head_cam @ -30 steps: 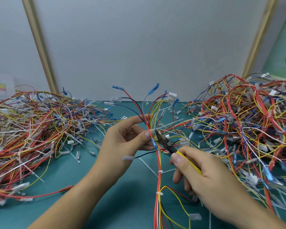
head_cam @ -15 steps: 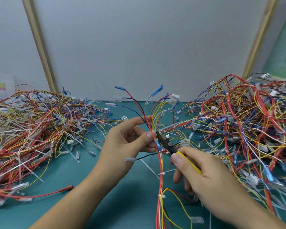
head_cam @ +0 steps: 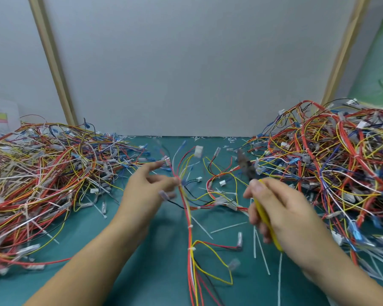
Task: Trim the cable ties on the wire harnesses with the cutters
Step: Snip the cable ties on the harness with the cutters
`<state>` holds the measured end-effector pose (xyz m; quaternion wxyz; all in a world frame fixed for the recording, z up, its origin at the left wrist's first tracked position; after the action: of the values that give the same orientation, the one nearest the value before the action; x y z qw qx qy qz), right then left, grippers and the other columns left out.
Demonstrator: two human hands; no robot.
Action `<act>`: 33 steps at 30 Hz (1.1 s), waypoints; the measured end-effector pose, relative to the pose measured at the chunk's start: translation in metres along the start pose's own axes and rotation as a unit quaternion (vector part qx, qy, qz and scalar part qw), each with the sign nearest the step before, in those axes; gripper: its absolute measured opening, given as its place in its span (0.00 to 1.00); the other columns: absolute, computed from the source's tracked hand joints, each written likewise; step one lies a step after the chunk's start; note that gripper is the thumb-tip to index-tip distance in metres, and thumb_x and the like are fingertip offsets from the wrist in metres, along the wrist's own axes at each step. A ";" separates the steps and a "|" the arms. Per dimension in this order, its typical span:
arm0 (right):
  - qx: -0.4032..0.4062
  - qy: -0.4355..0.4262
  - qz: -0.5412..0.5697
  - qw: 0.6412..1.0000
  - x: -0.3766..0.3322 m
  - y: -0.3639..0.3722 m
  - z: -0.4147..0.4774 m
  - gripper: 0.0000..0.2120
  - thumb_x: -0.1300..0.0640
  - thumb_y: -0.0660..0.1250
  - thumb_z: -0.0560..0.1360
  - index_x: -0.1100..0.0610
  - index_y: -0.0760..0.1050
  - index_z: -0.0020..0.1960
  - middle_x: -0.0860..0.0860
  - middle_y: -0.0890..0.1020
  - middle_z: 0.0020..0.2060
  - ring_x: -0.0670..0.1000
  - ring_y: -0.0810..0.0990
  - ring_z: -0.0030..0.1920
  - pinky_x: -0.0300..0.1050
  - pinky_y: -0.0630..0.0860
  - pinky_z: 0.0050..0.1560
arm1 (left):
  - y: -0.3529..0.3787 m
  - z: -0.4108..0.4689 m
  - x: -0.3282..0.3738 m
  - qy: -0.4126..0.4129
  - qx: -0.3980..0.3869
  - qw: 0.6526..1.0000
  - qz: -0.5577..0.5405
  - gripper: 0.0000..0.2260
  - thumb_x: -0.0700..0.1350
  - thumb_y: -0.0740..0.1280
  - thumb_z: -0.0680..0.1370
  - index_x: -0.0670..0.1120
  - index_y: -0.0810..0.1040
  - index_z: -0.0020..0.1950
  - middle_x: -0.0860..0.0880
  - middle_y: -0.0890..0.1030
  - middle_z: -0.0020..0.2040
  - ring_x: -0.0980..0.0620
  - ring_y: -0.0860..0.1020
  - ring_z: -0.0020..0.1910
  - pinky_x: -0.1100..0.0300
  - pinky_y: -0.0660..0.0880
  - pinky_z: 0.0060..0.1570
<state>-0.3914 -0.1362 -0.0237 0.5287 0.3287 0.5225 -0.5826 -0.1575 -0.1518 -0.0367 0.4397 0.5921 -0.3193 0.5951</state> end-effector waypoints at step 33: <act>0.005 0.019 0.138 0.990 0.013 0.005 0.006 0.05 0.66 0.66 0.78 0.59 0.78 0.51 0.56 0.87 0.44 0.57 0.87 0.43 0.45 0.84 0.48 | 0.032 -0.036 0.016 0.309 -0.130 0.888 0.315 0.07 0.48 0.63 0.79 0.49 0.78 0.45 0.57 0.83 0.37 0.57 0.80 0.38 0.52 0.73 0.50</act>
<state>-0.3882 -0.1451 -0.0358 0.5925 0.4113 0.4789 -0.5005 -0.2003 -0.1297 -0.0194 0.3787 0.1838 -0.4118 0.8082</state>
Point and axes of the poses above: each hand's wrist, its own z-axis towards the middle knuckle, its own y-axis out of the palm, x = y × z, the point moved 4 cm from there along z, towards the middle knuckle
